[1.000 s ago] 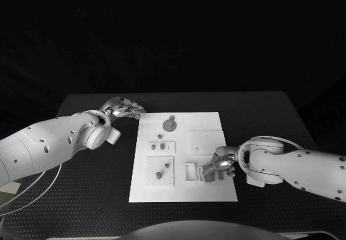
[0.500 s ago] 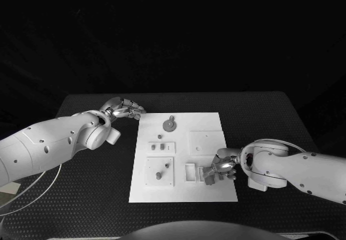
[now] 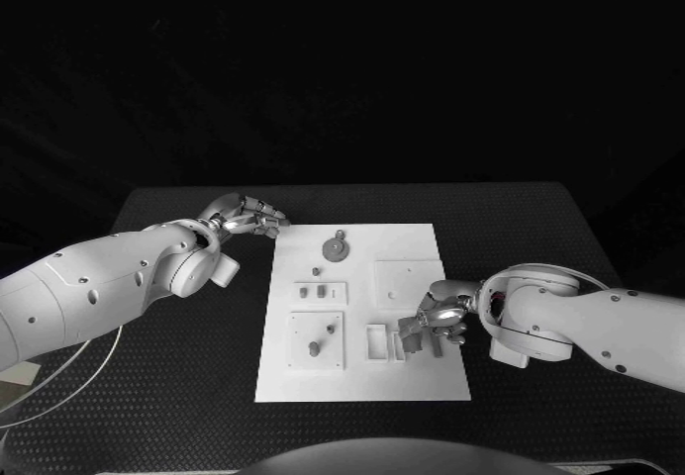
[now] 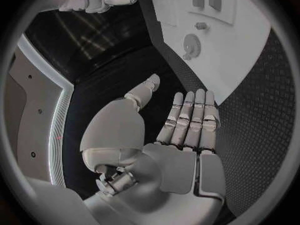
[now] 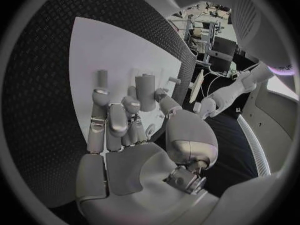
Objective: Assemble the parts on the task board
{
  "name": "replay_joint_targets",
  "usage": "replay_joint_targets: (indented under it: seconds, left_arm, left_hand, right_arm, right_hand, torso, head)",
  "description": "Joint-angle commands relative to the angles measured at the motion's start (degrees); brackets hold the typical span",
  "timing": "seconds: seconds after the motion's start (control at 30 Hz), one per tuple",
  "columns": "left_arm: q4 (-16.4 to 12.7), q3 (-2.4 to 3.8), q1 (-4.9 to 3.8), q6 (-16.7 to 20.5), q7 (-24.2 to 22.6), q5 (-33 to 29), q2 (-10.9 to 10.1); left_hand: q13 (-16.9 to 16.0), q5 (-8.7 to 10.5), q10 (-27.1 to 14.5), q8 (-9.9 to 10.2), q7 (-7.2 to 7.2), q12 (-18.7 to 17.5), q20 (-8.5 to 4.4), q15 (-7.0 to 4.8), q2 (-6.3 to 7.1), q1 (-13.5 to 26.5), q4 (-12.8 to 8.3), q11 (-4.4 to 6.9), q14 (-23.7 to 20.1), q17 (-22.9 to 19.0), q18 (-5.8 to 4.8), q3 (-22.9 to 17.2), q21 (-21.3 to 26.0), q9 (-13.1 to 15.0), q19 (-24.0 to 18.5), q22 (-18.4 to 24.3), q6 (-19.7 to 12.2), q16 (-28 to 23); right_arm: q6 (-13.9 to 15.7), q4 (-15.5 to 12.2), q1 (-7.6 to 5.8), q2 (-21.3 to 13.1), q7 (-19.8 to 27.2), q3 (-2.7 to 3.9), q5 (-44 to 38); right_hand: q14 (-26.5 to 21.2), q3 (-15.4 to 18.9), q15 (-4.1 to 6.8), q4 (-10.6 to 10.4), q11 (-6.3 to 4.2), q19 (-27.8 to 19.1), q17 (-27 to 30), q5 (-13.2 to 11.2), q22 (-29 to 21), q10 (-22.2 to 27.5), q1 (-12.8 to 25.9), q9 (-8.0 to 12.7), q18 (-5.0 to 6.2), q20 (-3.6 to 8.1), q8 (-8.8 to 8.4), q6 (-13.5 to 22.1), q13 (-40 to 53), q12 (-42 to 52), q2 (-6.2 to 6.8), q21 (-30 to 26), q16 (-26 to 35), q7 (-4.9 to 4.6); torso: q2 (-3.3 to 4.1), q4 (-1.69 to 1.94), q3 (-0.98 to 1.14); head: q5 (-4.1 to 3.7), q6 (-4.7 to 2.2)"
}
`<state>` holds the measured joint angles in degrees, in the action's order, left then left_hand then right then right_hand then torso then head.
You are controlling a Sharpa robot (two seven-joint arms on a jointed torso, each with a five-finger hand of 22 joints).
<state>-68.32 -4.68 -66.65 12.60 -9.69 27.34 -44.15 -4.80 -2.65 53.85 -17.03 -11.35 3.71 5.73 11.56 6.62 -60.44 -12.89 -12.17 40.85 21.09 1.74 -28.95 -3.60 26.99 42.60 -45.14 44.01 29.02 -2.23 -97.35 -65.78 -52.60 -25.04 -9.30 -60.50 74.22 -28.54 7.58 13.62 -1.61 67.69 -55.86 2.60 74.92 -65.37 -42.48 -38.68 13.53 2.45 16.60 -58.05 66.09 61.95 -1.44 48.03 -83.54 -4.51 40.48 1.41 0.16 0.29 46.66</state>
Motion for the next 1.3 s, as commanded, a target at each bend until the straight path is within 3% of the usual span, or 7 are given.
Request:
replay_joint_targets:
  seconds: [0.03,0.3,0.5,0.67,0.9,1.3]
  left_arm:
    - [-0.15,0.03,0.03,-0.75,-0.35,-0.33,0.06]
    - [-0.25,0.03,0.02,-0.8,-0.3,-0.33,0.09]
    - [-0.23,0.03,0.02,-0.8,-0.26,-0.33,0.03]
    - [-0.29,0.03,0.02,-0.8,-0.26,-0.33,-0.02]
    - [-0.31,0.03,0.02,-0.79,-0.23,-0.33,-0.11]
    - [-0.36,0.03,0.02,-0.81,-0.22,-0.33,-0.18]
  left_hand:
    - [0.07,-0.25,-0.13,-0.31,-0.93,0.35,0.02,-0.06,0.14,0.62,0.36,-0.01,-0.5,0.07,0.96,0.09,-0.35,-0.05,-0.26,0.08,-0.51,-0.37]
    - [0.08,-0.25,-0.13,-0.31,-0.93,0.35,0.02,-0.06,0.14,0.62,0.38,-0.01,-0.51,0.09,0.96,0.1,-0.36,-0.05,-0.26,0.1,-0.51,-0.38]
    - [0.09,-0.25,-0.14,-0.31,-0.93,0.35,0.03,-0.06,0.13,0.63,0.4,-0.01,-0.51,0.11,0.96,0.11,-0.36,-0.06,-0.26,0.1,-0.51,-0.39]
    - [0.1,-0.25,-0.14,-0.32,-0.93,0.35,0.03,-0.05,0.14,0.65,0.42,-0.02,-0.52,0.12,0.96,0.12,-0.36,-0.06,-0.27,0.11,-0.52,-0.4]
    - [0.12,-0.24,-0.15,-0.32,-0.94,0.34,0.05,-0.04,0.14,0.72,0.47,-0.02,-0.53,0.15,0.95,0.16,-0.36,-0.06,-0.28,0.13,-0.52,-0.43]
    - [0.16,-0.23,-0.17,-0.33,-0.95,0.34,0.07,-0.02,0.13,0.99,0.71,-0.04,-0.56,0.22,0.95,0.27,-0.37,-0.07,-0.3,0.17,-0.54,-0.48]
  right_arm:
    - [-0.25,0.08,-0.04,0.8,0.59,-0.02,2.25]
    - [-1.46,2.41,-0.05,4.39,-0.45,-0.14,3.68]
    - [-2.15,3.4,-0.03,5.86,-1.15,-0.37,3.97]
    - [-1.72,3.78,-0.03,6.36,-1.56,-0.45,3.97]
    - [-2.93,4.12,-0.03,6.65,-2.0,-0.52,4.0]
    - [-2.3,4.95,0.03,7.36,-2.31,-0.62,4.09]
  right_hand:
    - [0.38,-2.99,0.08,2.78,-0.04,0.45,-0.04,0.19,0.94,-0.54,-0.05,-0.05,1.47,0.17,0.11,-0.73,-0.12,0.29,-0.5,0.36,-0.18,-0.18]
    - [0.25,-2.88,0.11,2.04,-0.06,0.46,0.28,0.19,0.83,-0.56,2.54,-0.03,1.47,0.17,-0.27,-0.83,-0.41,0.19,0.81,0.15,0.01,-0.17]
    - [0.21,-3.19,0.12,1.81,-0.08,0.48,0.37,0.19,0.81,-0.56,3.24,-0.05,1.47,0.22,-0.4,-0.91,-0.48,0.21,0.74,0.09,0.05,-0.16]
    - [0.11,-3.32,0.12,1.69,-0.07,0.45,0.54,0.19,0.81,-0.52,3.64,-0.06,1.47,0.22,-0.48,-0.9,-0.52,0.2,0.73,0.05,0.12,-0.17]
    - [0.11,-3.42,0.12,1.62,-0.07,0.44,0.52,0.19,0.82,-0.51,3.88,-0.08,1.47,0.22,-0.52,-0.94,-0.54,0.21,0.66,0.03,0.13,-0.17]
    - [-0.12,-3.58,0.08,1.44,-0.03,0.34,0.82,0.19,0.85,-0.39,4.71,-0.1,1.47,0.18,-0.7,-0.9,-0.62,0.18,0.77,-0.04,0.25,-0.21]
  torso:
    - [0.05,0.07,-0.04]
    - [0.03,0.08,-0.12]
    - [0.08,0.17,0.0]
    - [0.05,0.1,-0.1]
    - [0.06,0.0,0.0]
    - [0.11,-0.02,0.05]
  head:
    - [0.06,0.07]
    - [0.01,0.16]
    - [0.28,0.35]
    - [0.4,0.27]
    - [0.63,0.33]
    - [0.81,0.43]
